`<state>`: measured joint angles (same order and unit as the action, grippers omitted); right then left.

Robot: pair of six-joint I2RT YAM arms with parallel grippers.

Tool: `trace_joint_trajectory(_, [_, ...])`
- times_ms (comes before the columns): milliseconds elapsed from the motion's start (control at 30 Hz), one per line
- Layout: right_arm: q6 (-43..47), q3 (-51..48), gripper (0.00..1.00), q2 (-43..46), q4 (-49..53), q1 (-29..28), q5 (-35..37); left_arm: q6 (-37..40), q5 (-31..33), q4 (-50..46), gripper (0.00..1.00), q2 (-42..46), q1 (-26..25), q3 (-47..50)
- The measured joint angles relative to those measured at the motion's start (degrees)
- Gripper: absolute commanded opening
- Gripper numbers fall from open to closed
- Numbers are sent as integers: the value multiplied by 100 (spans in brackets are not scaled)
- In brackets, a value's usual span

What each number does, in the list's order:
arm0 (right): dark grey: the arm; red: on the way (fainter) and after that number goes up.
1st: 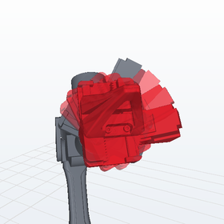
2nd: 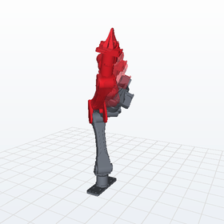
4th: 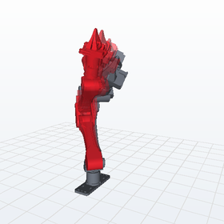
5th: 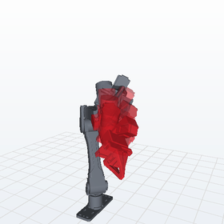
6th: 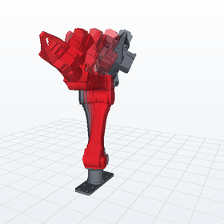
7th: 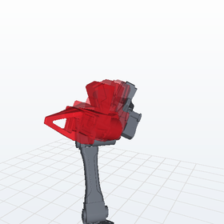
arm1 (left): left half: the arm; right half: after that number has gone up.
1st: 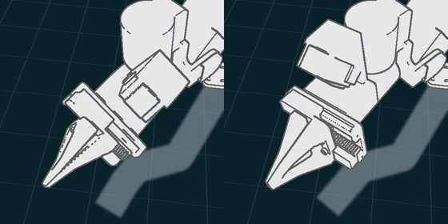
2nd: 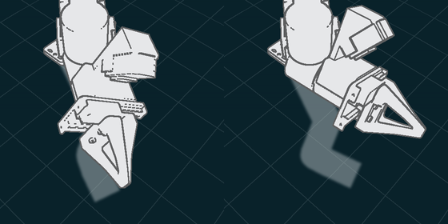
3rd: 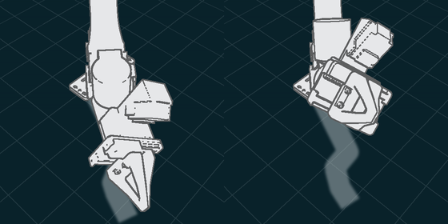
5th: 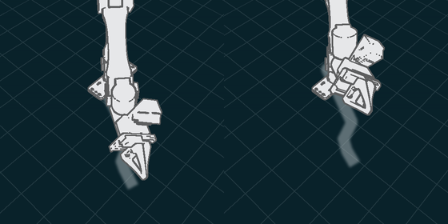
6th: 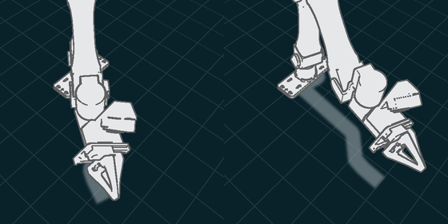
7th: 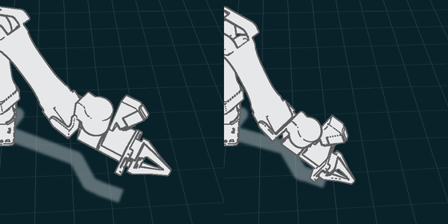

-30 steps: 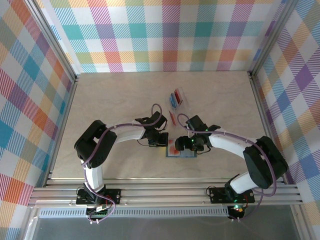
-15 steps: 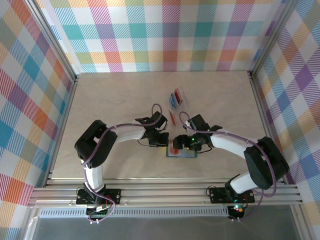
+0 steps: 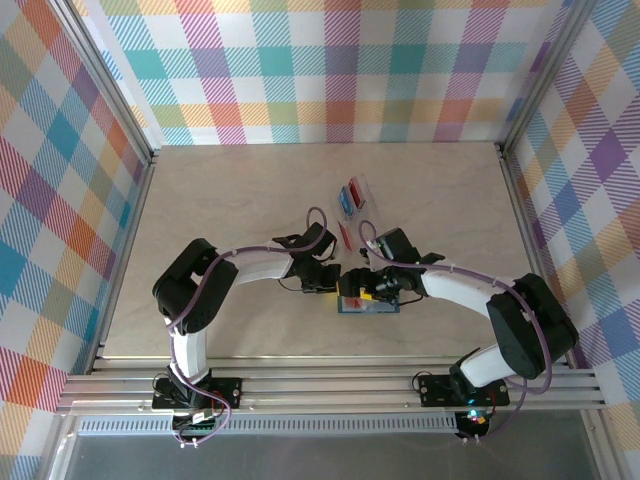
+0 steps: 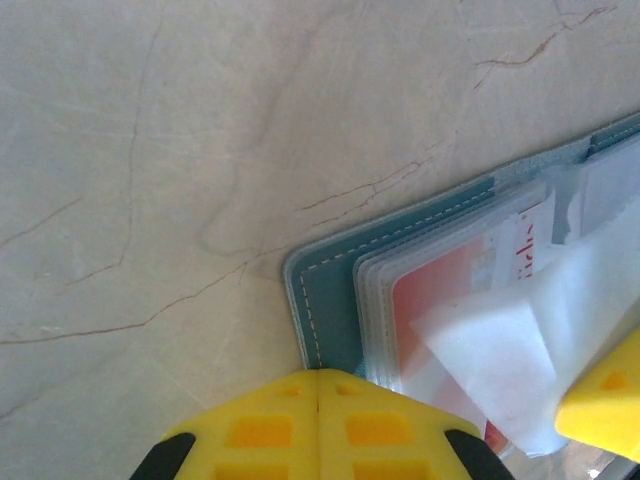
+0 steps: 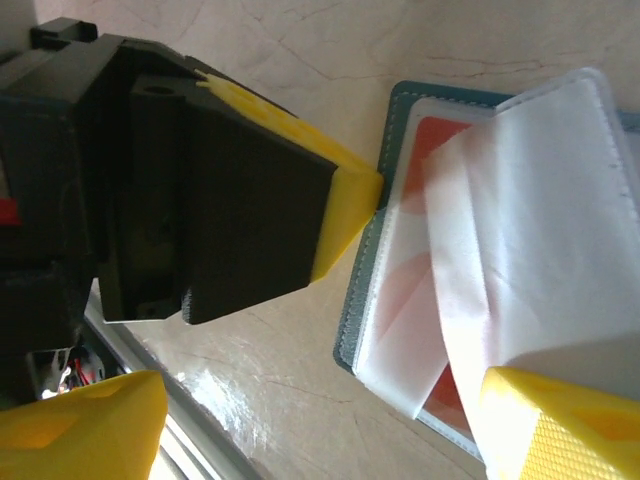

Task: Put the credit cards into the card holder

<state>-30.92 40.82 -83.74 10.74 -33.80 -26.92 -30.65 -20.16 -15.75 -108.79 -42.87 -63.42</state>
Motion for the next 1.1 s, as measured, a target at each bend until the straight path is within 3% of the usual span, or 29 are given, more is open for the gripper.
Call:
trace_joint_trajectory(100, [7,-52,81,94,-13,2,-9,0,2,2,6,0,0,0])
trace_joint_trajectory(367, [31,-118,80,1303,490,0,1130,-2,2,0,6,0,0,0])
trace_joint_trajectory(1100, [50,46,91,787,1421,101,2433,-2,4,0,6,0,0,0])
